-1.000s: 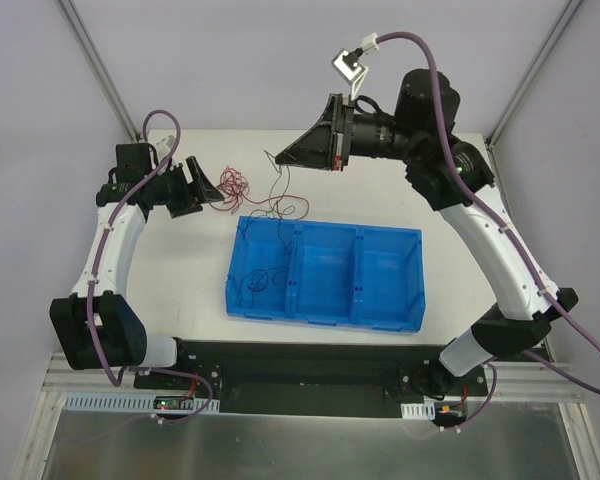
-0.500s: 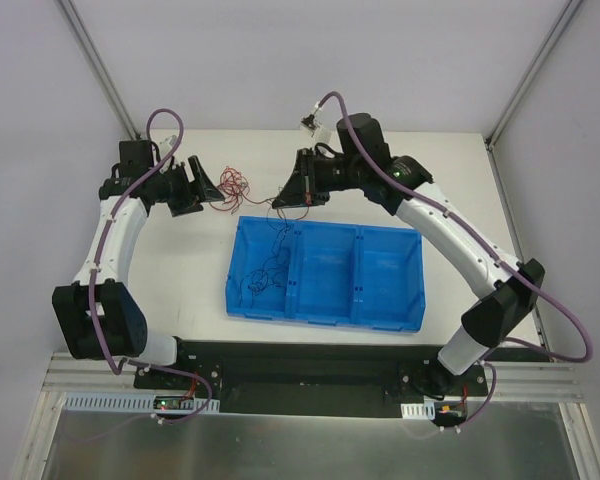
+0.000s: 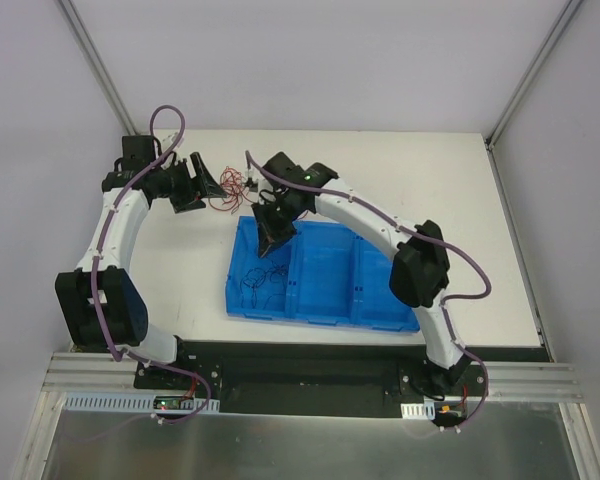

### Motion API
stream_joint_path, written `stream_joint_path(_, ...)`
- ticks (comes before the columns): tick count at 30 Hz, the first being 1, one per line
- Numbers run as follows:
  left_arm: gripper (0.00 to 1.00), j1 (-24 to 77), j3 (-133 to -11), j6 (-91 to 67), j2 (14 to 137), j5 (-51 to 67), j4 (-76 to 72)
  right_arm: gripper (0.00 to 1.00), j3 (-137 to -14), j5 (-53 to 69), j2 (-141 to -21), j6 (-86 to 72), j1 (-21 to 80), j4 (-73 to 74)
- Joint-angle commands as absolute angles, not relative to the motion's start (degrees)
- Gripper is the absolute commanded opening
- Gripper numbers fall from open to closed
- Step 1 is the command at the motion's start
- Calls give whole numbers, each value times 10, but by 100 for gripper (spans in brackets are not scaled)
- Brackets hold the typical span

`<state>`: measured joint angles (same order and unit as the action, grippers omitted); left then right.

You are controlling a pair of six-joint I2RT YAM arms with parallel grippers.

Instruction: Untangle the cables

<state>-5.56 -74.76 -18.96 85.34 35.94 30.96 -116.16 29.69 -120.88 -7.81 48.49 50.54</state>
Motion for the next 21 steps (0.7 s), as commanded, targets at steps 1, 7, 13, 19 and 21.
stream_joint_path(1,71,-50,-768,-193,860,378,315,0,-1231,248,-1226,-22,497,613)
stream_joint_path(7,71,-50,-772,-197,868,382,314,0,-1226,240,-1229,46,536,639)
stream_joint_path(13,71,-50,-785,-213,893,402,314,0,-1236,184,-1232,60,554,654)
stream_joint_path(19,71,-50,-795,-243,914,420,315,41,-1360,174,-1242,20,527,679)
stream_joint_path(21,72,-50,-801,-253,920,417,315,46,-1362,190,-1232,-12,512,678)
